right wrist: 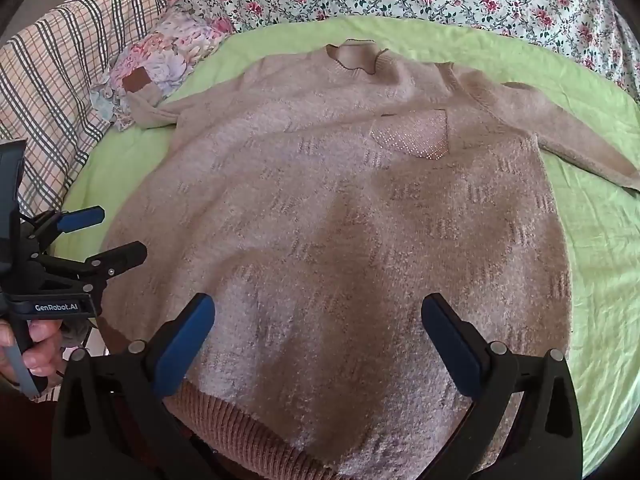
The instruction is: Fold small clothes
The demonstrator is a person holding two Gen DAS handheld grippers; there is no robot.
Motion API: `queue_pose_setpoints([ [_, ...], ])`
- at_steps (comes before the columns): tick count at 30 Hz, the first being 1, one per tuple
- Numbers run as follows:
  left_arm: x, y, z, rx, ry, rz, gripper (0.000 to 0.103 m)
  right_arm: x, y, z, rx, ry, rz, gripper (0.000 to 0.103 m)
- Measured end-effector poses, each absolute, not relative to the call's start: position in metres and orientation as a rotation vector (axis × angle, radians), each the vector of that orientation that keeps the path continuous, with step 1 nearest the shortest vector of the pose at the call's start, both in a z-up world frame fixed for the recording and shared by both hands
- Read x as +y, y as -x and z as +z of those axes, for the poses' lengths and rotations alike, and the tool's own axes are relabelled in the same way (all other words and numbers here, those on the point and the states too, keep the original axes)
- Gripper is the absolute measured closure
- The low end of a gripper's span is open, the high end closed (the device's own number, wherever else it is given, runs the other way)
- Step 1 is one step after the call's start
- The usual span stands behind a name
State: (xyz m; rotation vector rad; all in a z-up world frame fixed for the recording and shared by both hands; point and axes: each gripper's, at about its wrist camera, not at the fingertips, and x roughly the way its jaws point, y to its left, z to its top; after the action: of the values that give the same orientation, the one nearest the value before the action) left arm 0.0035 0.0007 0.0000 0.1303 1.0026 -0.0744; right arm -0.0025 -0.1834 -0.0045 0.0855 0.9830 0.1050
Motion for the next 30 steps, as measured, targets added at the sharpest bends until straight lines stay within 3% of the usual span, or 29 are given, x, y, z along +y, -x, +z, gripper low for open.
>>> queue_pose_setpoints([
  [16, -0.004, -0.005, -0.004, 0.988, -0.118, -0.076, 0.003, -0.187, -0.004, 0.007, 0.996, -0.095, 0.115, 0.000],
  [30, -0.003, -0.012, -0.008, 0.994, -0.045, -0.134, 0.003, -0.200, -0.006, 0.002, 0.897, -0.128, 0.129, 0.000],
])
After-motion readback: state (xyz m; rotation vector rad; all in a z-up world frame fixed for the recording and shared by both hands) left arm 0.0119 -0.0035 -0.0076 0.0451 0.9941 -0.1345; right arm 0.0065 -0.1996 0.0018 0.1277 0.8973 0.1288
